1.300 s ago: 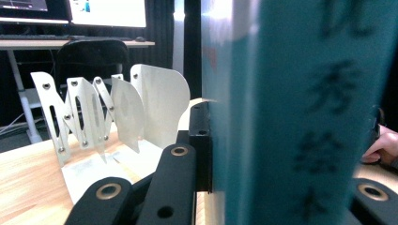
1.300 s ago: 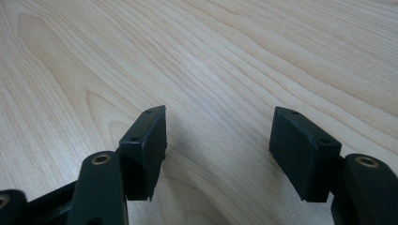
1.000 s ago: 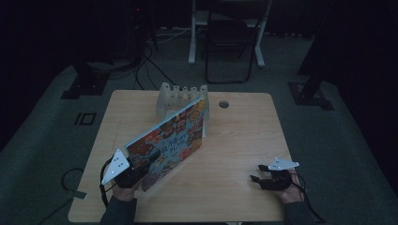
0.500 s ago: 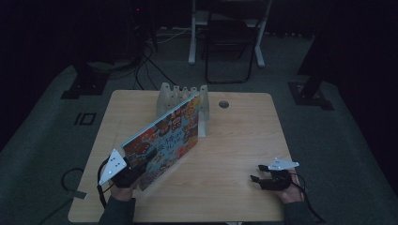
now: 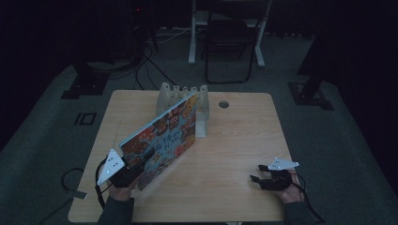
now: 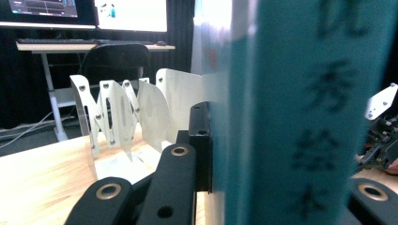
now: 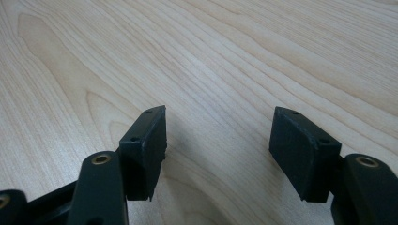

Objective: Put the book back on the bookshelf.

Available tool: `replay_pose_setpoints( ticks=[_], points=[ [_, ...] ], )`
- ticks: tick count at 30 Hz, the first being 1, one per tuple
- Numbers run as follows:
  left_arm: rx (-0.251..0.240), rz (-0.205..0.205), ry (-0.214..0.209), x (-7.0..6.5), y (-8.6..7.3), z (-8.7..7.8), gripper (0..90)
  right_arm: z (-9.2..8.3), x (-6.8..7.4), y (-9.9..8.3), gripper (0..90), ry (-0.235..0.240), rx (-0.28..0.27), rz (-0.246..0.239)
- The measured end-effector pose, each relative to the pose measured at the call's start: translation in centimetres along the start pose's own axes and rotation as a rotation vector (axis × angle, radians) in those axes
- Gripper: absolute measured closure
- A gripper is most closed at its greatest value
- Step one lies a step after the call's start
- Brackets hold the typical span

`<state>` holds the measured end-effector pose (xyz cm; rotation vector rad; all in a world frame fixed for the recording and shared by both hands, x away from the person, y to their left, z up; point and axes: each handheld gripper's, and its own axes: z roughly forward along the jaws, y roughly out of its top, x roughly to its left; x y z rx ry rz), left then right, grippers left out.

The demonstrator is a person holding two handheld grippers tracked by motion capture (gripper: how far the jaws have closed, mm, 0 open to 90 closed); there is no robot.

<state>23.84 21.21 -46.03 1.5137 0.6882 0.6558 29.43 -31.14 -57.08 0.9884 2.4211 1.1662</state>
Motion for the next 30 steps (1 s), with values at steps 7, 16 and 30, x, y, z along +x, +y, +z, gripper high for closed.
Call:
replay_pose_setpoints(
  ticks=[7, 16, 30],
  points=[
    [-0.012, 0.001, 0.032, -0.14, 0.11, -0.17, 81.1, 0.01, 0.00, 0.01, 36.5, 0.000, 0.001, 0.001],
    [-0.010, -0.009, 0.051, -0.02, 0.02, -0.17, 81.1, 0.02, 0.01, 0.01, 36.6, 0.001, 0.000, -0.001],
    [-0.009, -0.014, 0.080, 0.31, -0.01, -0.52, 81.1, 0.01, 0.00, 0.01, 36.5, 0.000, 0.000, -0.001]
  ],
)
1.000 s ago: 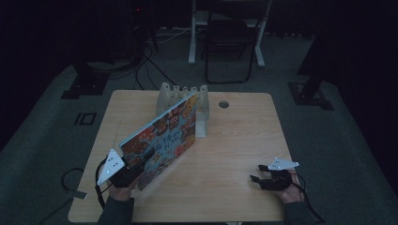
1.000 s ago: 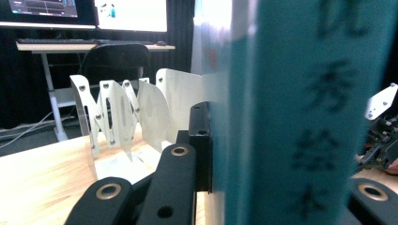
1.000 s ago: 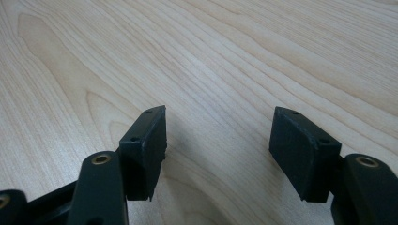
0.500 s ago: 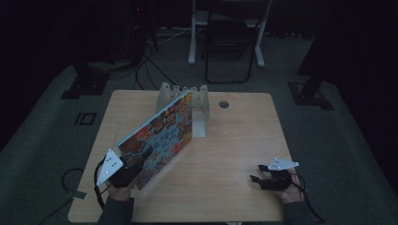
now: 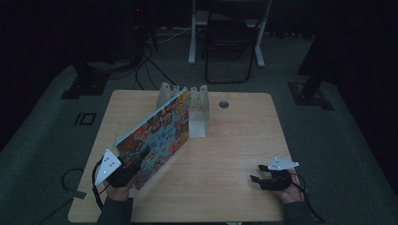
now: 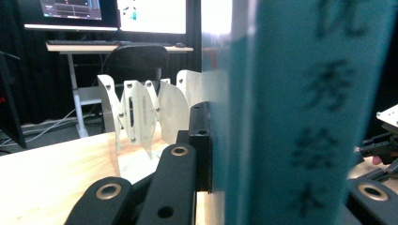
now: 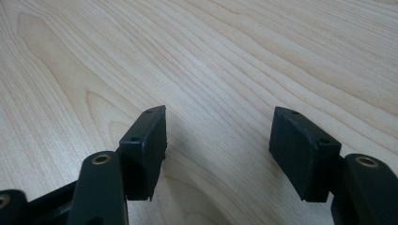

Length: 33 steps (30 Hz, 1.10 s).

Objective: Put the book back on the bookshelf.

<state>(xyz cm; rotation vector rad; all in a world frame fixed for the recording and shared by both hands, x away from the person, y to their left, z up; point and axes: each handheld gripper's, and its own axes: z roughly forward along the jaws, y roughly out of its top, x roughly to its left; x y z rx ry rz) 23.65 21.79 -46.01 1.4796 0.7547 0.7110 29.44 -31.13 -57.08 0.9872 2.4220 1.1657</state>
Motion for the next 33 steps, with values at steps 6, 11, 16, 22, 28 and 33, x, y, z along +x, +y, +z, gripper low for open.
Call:
replay_pose_setpoints(
  ticks=[6, 11, 16, 22, 28, 33],
  points=[
    [-0.004, -0.005, 0.015, 0.09, -0.02, -0.06, 81.1, 0.00, 0.01, 0.00, 36.5, 0.000, -0.001, 0.000],
    [-0.003, -0.006, 0.027, 0.14, -0.04, -0.08, 81.1, -0.01, 0.00, 0.00, 36.5, 0.000, -0.001, 0.000],
    [-0.002, -0.010, 0.039, 0.17, -0.07, -0.06, 81.1, -0.01, 0.01, 0.00, 36.5, 0.000, -0.001, 0.000],
    [0.002, -0.005, 0.058, 0.22, -0.10, -0.07, 81.1, -0.02, -0.01, -0.01, 36.5, 0.000, -0.001, 0.002],
    [0.003, -0.002, 0.062, 0.23, -0.07, -0.05, 81.1, -0.02, -0.01, 0.00, 36.5, 0.000, 0.000, 0.002],
    [0.006, 0.002, 0.072, 0.16, -0.01, 0.13, 81.1, -0.02, -0.01, 0.00, 36.5, 0.000, -0.001, 0.003]
  ],
)
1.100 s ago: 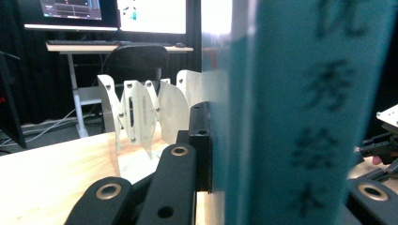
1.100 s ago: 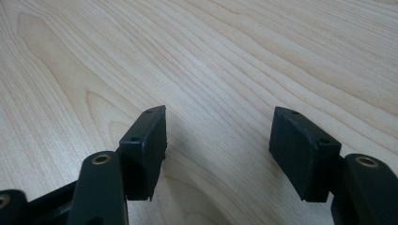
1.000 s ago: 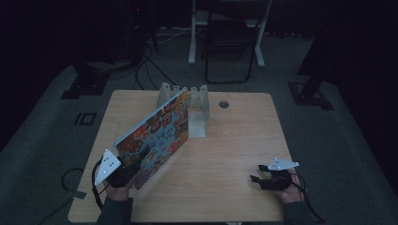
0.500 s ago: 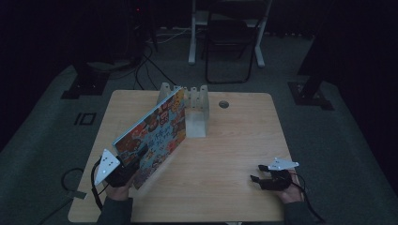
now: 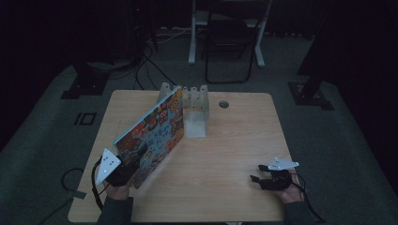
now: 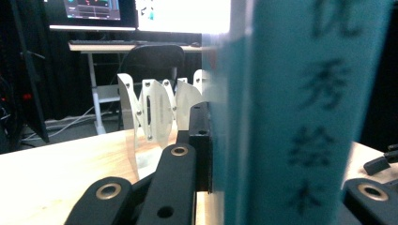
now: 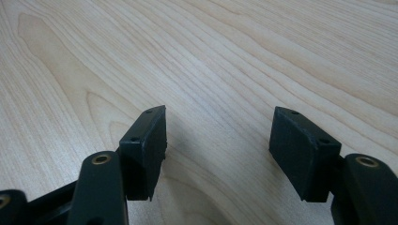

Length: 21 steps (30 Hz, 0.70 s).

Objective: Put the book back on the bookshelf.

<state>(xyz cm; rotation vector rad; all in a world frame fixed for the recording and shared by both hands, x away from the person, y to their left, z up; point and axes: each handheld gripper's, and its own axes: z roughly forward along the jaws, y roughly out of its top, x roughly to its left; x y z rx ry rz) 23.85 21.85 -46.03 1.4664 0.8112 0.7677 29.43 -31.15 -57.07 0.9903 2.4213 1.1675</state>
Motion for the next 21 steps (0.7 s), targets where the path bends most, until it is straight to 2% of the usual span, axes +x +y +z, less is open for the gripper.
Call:
replay_pose_setpoints(
  ticks=[5, 8, 21],
  points=[
    [0.009, 0.003, 0.011, 0.06, 0.01, 0.09, 81.1, 0.00, -0.01, 0.00, 36.5, 0.001, 0.000, 0.000],
    [0.019, 0.018, 0.015, 0.14, 0.06, 0.08, 81.1, 0.01, -0.03, 0.00, 36.5, 0.001, 0.000, 0.001],
    [0.017, 0.005, 0.054, 0.42, -0.07, 0.14, 81.1, 0.00, -0.01, 0.00, 36.5, 0.001, 0.000, 0.000]
  ],
)
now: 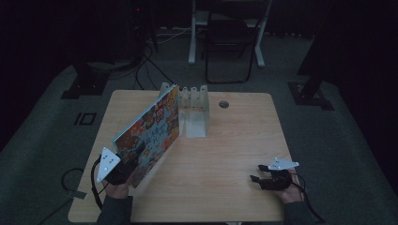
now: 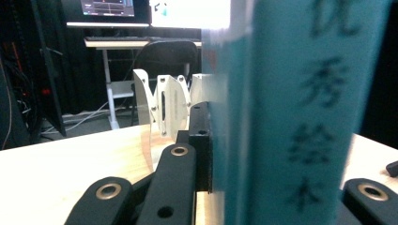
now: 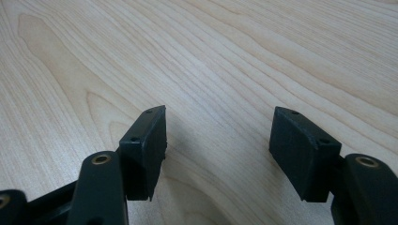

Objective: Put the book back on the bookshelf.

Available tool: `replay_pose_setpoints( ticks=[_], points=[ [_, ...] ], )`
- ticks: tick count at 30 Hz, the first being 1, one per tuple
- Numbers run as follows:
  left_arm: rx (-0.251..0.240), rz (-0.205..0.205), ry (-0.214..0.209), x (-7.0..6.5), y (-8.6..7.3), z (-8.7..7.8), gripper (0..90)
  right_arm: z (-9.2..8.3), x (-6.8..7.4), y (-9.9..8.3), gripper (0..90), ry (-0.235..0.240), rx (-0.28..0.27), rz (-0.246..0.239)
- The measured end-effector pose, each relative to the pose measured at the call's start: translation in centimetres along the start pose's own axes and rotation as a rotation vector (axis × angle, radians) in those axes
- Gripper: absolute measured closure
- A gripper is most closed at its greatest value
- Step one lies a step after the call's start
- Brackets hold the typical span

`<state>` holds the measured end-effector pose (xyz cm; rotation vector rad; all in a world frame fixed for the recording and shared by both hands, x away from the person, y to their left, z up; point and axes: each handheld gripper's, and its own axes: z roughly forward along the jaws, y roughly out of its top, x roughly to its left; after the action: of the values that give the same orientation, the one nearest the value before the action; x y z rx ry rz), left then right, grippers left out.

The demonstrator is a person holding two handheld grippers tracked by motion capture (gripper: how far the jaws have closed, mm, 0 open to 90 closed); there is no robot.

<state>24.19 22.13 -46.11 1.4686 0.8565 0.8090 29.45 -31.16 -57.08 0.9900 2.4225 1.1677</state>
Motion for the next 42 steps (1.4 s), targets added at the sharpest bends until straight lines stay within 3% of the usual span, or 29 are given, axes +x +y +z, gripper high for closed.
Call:
replay_pose_setpoints(
  ticks=[42],
  points=[
    [0.018, 0.005, 0.084, 0.4, 0.0, 1.7, 81.0, 0.0, 0.0, 0.0, 35.9, 0.003, 0.000, 0.000]
  ],
)
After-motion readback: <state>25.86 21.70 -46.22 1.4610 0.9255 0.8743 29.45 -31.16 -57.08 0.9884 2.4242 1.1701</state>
